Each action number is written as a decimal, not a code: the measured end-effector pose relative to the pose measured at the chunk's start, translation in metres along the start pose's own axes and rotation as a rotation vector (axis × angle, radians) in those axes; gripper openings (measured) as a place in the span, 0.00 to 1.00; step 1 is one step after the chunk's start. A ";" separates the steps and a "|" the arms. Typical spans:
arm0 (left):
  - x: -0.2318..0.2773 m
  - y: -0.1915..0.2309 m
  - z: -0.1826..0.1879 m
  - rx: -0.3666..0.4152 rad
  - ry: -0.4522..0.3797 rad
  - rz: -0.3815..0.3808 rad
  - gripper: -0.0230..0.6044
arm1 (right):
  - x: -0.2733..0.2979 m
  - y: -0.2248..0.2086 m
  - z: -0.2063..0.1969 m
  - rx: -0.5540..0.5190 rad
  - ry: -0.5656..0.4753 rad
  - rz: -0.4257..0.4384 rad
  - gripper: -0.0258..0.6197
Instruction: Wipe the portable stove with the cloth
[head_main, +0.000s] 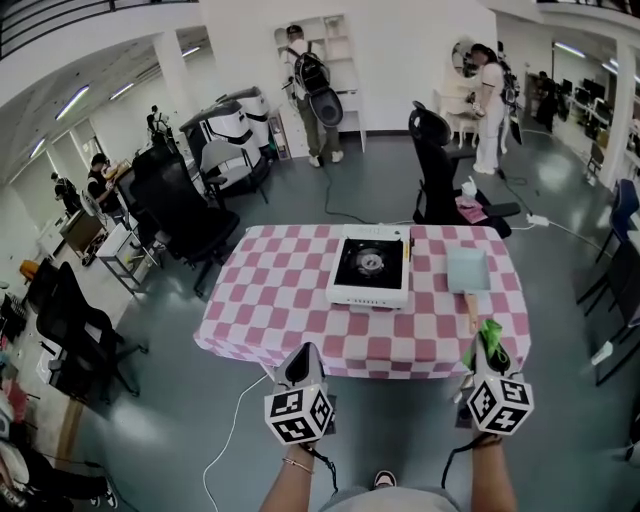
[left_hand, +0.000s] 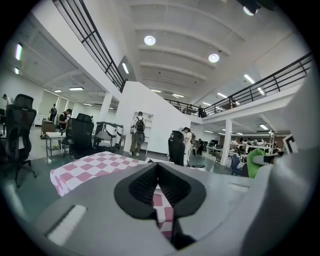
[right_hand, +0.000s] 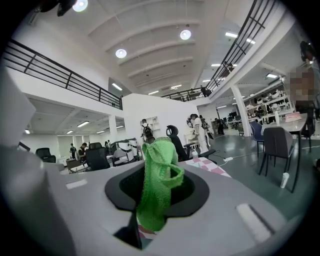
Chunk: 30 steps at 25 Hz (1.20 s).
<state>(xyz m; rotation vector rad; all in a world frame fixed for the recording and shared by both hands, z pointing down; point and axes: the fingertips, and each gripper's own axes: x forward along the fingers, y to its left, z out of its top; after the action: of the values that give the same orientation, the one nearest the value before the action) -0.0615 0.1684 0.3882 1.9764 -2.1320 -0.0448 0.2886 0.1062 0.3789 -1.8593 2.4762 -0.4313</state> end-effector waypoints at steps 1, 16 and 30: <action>0.005 0.000 0.000 0.003 0.001 0.003 0.04 | 0.006 -0.002 0.000 0.003 0.001 0.002 0.18; 0.072 0.017 -0.003 0.004 0.036 0.007 0.04 | 0.072 -0.014 -0.014 0.030 0.048 -0.027 0.18; 0.206 0.068 0.057 0.000 0.009 -0.091 0.04 | 0.178 0.028 0.028 0.003 -0.008 -0.110 0.18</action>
<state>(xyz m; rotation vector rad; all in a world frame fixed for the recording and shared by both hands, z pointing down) -0.1521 -0.0371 0.3759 2.0690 -2.0352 -0.0516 0.2148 -0.0605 0.3727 -1.9982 2.3754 -0.4289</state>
